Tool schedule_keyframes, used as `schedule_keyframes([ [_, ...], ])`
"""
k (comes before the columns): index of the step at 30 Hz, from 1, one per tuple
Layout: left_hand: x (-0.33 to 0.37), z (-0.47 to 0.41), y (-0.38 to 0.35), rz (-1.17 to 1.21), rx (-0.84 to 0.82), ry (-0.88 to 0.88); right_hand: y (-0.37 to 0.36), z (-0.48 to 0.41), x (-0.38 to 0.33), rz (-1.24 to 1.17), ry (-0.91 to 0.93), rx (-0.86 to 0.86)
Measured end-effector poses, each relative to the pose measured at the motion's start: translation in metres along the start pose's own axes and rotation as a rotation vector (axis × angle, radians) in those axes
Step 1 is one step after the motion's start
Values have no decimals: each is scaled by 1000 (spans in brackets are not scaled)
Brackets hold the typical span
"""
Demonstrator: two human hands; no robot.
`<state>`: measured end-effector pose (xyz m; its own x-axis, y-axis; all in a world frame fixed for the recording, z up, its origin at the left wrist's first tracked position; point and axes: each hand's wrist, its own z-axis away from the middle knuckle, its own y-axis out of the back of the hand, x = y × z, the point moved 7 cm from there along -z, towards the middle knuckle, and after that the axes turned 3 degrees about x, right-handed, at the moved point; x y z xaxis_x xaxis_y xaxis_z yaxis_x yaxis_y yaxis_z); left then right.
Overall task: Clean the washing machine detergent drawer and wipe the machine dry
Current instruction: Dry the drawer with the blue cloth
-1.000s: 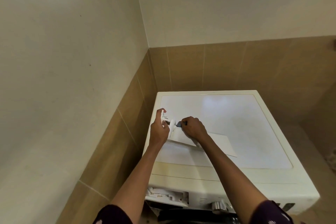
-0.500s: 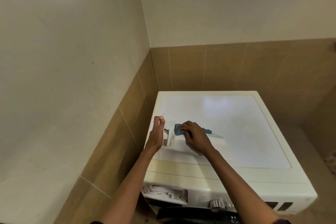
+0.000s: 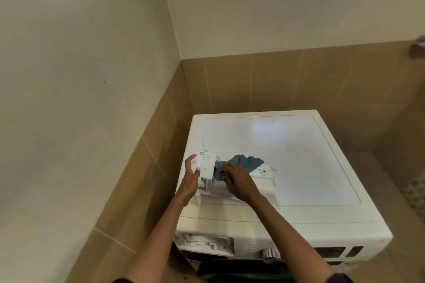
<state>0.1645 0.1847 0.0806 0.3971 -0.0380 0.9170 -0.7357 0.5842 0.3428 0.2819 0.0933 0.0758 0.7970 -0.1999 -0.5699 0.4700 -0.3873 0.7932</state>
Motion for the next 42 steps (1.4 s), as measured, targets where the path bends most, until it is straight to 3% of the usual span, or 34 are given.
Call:
schedule_keyframes([
  [5,2,-15,-4,-153,-1,162,3,-1,5,-108,-84,2],
  [11,14,-32,-14,-587,6,39,0,2,23,-117,-127,-77],
  [16,14,-30,-13,-587,54,-22,23,7,36,-242,-197,-55],
  [21,17,-27,-17,-571,36,-24,53,36,67,-209,-445,87],
  [24,19,-26,-20,-569,37,-32,48,27,47,-53,-380,145],
  [27,20,-26,-20,-571,39,-53,14,8,10,-42,-210,66],
  [31,19,-28,-18,-588,38,-50,5,4,-2,-5,-185,82],
  [38,21,-27,-18,-597,53,-42,58,52,64,147,-358,175],
  [42,18,-25,-20,-595,51,-29,64,53,69,65,-463,156],
])
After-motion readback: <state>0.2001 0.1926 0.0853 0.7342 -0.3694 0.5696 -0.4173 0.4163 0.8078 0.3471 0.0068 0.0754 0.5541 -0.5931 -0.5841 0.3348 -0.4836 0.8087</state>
